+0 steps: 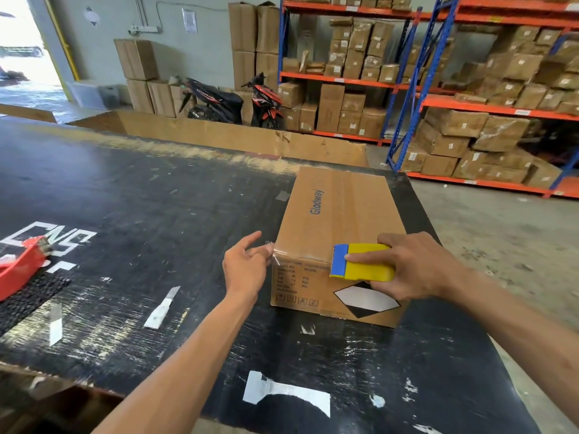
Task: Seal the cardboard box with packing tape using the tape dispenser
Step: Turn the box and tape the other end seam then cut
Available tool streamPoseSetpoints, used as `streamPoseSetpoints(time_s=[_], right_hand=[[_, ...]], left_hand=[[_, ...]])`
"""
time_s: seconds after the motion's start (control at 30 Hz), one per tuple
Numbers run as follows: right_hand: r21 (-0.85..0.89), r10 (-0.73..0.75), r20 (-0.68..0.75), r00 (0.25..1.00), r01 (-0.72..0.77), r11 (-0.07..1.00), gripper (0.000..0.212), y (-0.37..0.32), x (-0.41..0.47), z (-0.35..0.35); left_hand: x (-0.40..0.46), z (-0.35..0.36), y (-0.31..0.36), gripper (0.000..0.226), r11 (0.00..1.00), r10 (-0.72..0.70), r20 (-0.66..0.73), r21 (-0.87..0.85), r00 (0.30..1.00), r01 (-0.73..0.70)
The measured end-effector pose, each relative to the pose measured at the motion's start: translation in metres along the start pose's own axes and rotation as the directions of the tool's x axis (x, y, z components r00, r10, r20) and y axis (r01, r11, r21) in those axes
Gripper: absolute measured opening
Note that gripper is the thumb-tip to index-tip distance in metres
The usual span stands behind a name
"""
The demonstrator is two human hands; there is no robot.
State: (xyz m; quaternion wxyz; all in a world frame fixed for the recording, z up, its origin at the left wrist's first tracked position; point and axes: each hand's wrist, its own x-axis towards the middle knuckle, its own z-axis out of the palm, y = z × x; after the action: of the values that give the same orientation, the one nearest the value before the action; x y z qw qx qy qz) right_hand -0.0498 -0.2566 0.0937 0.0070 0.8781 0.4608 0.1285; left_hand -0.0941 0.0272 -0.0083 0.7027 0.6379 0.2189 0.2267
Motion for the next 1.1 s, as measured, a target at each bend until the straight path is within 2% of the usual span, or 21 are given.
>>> streamPoseSetpoints(time_s=[0.27,0.37,0.47,0.53,0.6,0.67,0.7,0.73,0.77,0.83,0.9,0.97,1.03,1.1], right_hand=[[-0.050,-0.013,0.064,0.998,0.017,0.999,0.048,-0.006,0.003,-0.003],[-0.061,-0.010,0.090,0.996,0.016,0.998,0.047,-0.008,0.007,-0.004],[-0.081,0.018,0.130,0.991,-0.007,0.997,0.047,-0.010,0.011,-0.006],[-0.108,0.038,0.157,0.987,-0.021,0.994,0.049,-0.010,0.013,-0.007],[-0.113,0.058,0.183,0.981,-0.038,0.993,0.050,-0.008,0.014,-0.008],[-0.116,0.068,0.208,0.976,-0.045,0.992,0.051,-0.007,0.016,-0.010],[-0.121,0.072,0.218,0.973,-0.046,0.992,0.051,-0.006,0.017,-0.010],[-0.119,0.076,0.225,0.971,-0.050,0.992,0.051,-0.006,0.018,-0.011],[-0.110,0.077,0.232,0.970,-0.052,0.993,0.051,-0.006,0.019,-0.011],[-0.101,0.078,0.241,0.967,-0.055,0.993,0.052,-0.006,0.020,-0.012],[-0.105,0.084,0.246,0.966,-0.059,0.993,0.052,-0.005,0.021,-0.012],[-0.110,0.087,0.242,0.966,-0.062,0.992,0.052,-0.005,0.021,-0.012],[-0.102,0.085,0.239,0.967,-0.062,0.993,0.051,-0.005,0.022,-0.012],[-0.106,0.085,0.236,0.968,-0.062,0.992,0.051,-0.004,0.023,-0.011]], left_hand=[[0.002,-0.003,-0.004,0.047,0.999,-0.019,0.030,-0.038,0.999,0.020],[0.002,-0.005,-0.004,0.054,0.999,-0.025,0.063,-0.028,0.998,0.026],[0.008,-0.006,-0.008,0.071,0.998,-0.053,0.092,0.021,0.994,0.052],[0.016,-0.010,-0.011,0.086,0.990,-0.112,0.069,0.089,0.991,0.106],[0.022,-0.015,-0.013,0.085,0.963,-0.122,0.002,0.243,0.992,0.118],[0.018,-0.016,-0.011,0.070,0.905,0.070,-0.003,0.420,0.998,-0.063],[0.015,-0.013,-0.008,0.064,0.855,0.220,0.056,0.469,0.974,-0.220],[0.012,-0.008,-0.005,0.059,0.777,0.363,0.144,0.498,0.921,-0.384],[0.011,-0.001,-0.002,0.056,0.671,0.474,0.251,0.517,0.844,-0.531],[0.019,0.011,0.002,0.052,0.409,0.574,0.485,0.527,0.659,-0.745],[0.032,0.021,0.005,0.052,0.185,0.527,0.684,0.487,0.505,-0.853],[0.045,0.027,0.006,0.054,0.037,0.399,0.824,0.425,0.403,-0.904],[0.054,0.030,0.001,0.057,-0.024,0.279,0.897,0.364,0.343,-0.931],[0.058,0.031,-0.004,0.061,-0.019,0.220,0.918,0.342,0.329,-0.940]])
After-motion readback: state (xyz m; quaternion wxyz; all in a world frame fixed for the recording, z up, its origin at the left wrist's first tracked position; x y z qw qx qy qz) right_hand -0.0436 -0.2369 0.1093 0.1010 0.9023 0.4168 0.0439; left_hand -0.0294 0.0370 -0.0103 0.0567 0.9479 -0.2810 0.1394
